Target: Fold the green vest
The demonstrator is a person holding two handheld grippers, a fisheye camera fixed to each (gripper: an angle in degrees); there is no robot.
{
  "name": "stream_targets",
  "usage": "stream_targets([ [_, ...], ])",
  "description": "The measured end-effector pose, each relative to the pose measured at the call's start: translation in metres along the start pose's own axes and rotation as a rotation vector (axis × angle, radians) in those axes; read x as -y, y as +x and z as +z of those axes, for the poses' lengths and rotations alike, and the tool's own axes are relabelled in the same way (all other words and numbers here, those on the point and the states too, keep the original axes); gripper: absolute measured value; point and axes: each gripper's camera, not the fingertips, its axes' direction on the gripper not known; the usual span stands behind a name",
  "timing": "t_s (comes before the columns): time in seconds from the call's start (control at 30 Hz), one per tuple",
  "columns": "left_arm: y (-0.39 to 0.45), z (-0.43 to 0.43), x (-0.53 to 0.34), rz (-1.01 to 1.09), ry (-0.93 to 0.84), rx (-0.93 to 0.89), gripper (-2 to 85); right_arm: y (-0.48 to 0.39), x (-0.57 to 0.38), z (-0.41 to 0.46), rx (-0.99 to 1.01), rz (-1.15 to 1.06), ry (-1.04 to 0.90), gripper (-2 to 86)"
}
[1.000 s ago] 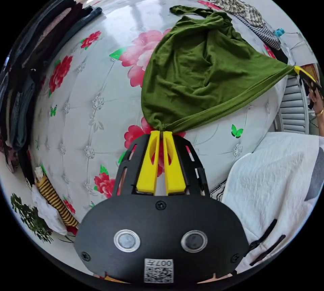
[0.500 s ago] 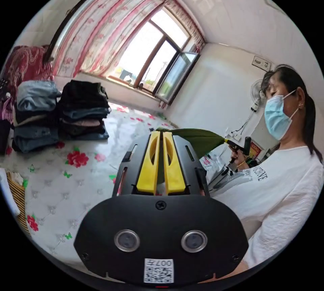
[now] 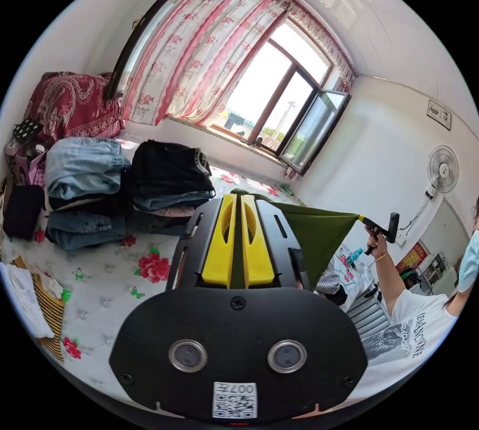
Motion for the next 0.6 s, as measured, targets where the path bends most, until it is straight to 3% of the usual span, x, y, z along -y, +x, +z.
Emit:
stream_targets([
  [0.17, 0.014, -0.055, 0.043, 0.057, 0.145, -0.047, -0.9, -0.033, 0.043, -0.038, -0.051, -0.154, 0.136, -0.2],
  [0.33, 0.023, -0.089, 0.017, 0.119, 0.174, -0.058, -0.9, -0.062, 0.018, -0.059, -0.07, -0.271, 0.145, -0.2],
  [0.6, -0.021, -0.058, -0.157, 0.025, -0.08, -0.008, -0.9, -0.055, -0.109, -0.009, -0.066, -0.155, -0.116, -0.3],
])
